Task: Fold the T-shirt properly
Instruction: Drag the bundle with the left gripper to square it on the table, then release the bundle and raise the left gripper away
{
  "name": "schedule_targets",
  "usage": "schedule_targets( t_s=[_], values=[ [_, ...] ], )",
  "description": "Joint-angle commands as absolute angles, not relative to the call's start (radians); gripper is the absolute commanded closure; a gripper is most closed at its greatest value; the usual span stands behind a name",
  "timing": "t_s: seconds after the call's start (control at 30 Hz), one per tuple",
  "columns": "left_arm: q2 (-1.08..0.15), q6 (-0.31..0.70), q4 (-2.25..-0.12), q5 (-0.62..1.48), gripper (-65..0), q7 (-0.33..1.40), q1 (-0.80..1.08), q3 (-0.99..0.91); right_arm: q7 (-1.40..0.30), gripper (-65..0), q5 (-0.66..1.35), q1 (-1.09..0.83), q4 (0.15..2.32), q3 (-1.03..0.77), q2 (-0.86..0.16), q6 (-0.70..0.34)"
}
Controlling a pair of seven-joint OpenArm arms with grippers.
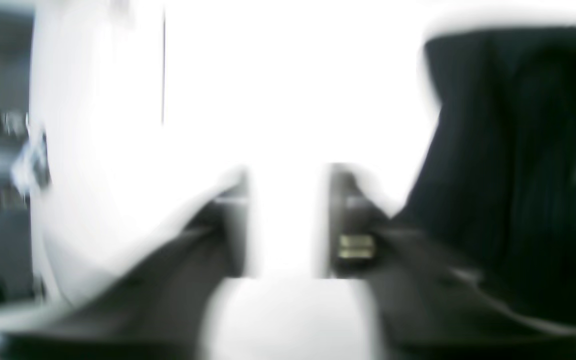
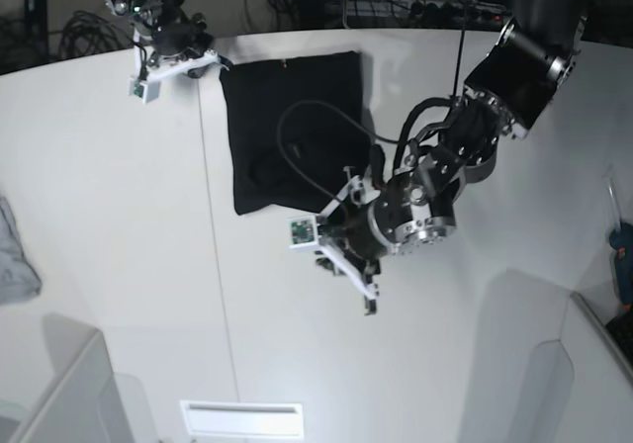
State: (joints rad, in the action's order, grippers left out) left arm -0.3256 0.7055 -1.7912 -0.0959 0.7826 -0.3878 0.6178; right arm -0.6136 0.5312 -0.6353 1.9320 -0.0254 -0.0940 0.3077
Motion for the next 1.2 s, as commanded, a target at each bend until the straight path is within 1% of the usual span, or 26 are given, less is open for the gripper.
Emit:
schedule_targets(
  t_s=[0.0,0.17,0.2,0.3,0.37,0.43,0.6,0.67,0.8,1.0,1.17],
  values=[
    [-0.329,0.698,-1.825,-0.087,0.0,0.768,-0.38,0.587,-0.59,0.0,0.49,-0.644,1.968,-0.025,-0.091,0.308],
    [-0.343,0.698,-1.906,-0.074,0.0,0.74,-0.189,0.401,-0.532,0.0,0.263,-0.668,2.0,-0.019,-0.024,0.306],
    [-0.343,0.698,-1.925,-0.071,0.0,0.696,-0.13,0.355,-0.515,0.0,0.232,-0.673,2.006,-0.019,-0.019,0.303],
    [-0.343,0.698,-1.942,-0.068,0.0,0.443,0.042,0.245,-0.441,0.0,0.22,-0.699,2.012,-0.018,-0.024,0.302],
    [-0.349,0.698,-1.919,-0.073,0.0,0.239,0.148,0.179,-0.363,0.0,0.219,-0.723,2.015,-0.016,-0.056,0.3],
    [-0.349,0.698,-1.899,-0.073,0.0,0.107,0.22,0.133,-0.3,0.0,0.219,-0.748,2.015,-0.016,-0.093,0.3],
    [-0.357,0.698,-1.867,-0.064,0.0,-0.024,0.367,0.028,-0.145,0.0,0.217,-0.828,2.015,-0.016,-0.176,0.3],
    [-0.357,0.698,-1.865,-0.064,0.0,-0.062,0.418,-0.004,-0.085,0.0,0.216,-0.86,2.015,-0.016,-0.206,0.278],
    [-0.355,0.698,-1.813,-0.064,0.0,-0.151,0.518,-0.053,0.004,0.0,0.216,-0.932,2.015,-0.028,-0.225,0.168],
    [-0.398,0.698,-1.638,-0.064,0.0,-0.366,0.668,-0.056,0.015,0.0,0.209,-1.029,2.011,-0.025,-0.232,0.16],
    [-0.401,0.698,-1.494,-0.065,0.0,-0.536,0.765,-0.056,0.013,0.0,0.061,-1.099,2.005,-0.008,-0.222,0.16]
  ],
)
